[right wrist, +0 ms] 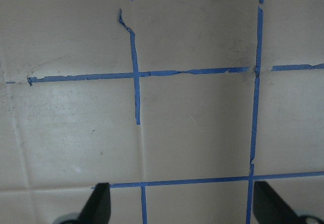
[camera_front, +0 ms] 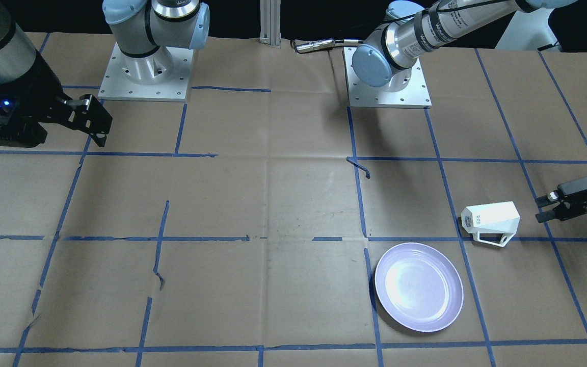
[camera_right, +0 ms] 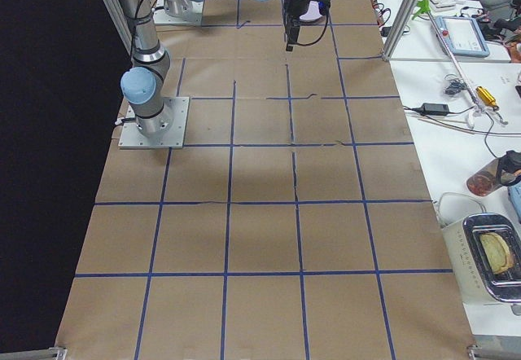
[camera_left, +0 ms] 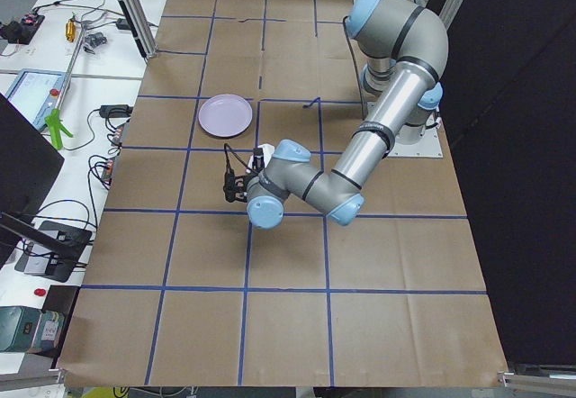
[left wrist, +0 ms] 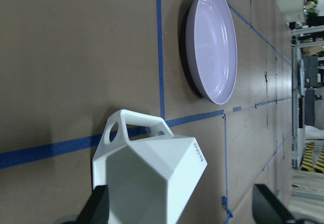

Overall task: Flip cup and place on plate
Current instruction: 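Lower the left gripper and close it on the white cup's base, then lift the white cup with the left gripper and rotate it upright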

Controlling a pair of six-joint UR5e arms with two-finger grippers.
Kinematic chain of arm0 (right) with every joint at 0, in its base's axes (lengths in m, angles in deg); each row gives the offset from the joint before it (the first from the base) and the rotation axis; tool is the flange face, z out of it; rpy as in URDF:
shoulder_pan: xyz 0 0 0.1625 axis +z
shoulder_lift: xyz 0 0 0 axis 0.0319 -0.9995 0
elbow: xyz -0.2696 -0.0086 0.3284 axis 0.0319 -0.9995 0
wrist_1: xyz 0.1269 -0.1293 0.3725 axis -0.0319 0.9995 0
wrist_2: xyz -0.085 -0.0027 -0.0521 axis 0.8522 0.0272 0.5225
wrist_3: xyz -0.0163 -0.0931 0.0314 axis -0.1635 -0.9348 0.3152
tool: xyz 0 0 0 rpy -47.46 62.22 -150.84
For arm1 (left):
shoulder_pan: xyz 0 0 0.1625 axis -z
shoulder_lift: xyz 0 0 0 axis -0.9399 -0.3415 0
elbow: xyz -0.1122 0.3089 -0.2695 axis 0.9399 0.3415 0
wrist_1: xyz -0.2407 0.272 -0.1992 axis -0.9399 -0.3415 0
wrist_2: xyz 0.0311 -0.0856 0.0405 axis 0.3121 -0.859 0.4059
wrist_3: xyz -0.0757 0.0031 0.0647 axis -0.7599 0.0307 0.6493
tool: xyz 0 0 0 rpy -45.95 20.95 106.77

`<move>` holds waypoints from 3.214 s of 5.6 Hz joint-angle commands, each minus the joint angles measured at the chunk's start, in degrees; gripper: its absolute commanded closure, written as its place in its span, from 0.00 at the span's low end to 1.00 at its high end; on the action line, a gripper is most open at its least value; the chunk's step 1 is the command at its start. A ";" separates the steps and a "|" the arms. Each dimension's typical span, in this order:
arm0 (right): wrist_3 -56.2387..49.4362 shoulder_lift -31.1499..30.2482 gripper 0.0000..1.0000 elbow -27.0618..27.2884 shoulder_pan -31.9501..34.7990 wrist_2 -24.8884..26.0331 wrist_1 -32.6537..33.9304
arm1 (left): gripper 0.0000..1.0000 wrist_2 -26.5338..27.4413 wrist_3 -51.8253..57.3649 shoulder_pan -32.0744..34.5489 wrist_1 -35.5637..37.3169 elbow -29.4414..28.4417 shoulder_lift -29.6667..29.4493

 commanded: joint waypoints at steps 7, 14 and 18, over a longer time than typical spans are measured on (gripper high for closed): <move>0.00 0.00 0.00 0.00 0.00 0.00 0.00 | 0.09 -9.21 7.56 0.10 -14.37 -0.20 -6.23; 0.00 0.00 0.00 0.00 0.00 0.00 0.00 | 1.00 -7.46 -3.96 0.27 -21.12 -0.82 8.55; 0.00 0.00 0.00 0.00 0.00 0.00 0.00 | 1.00 0.81 -40.37 14.96 -6.57 -0.64 29.77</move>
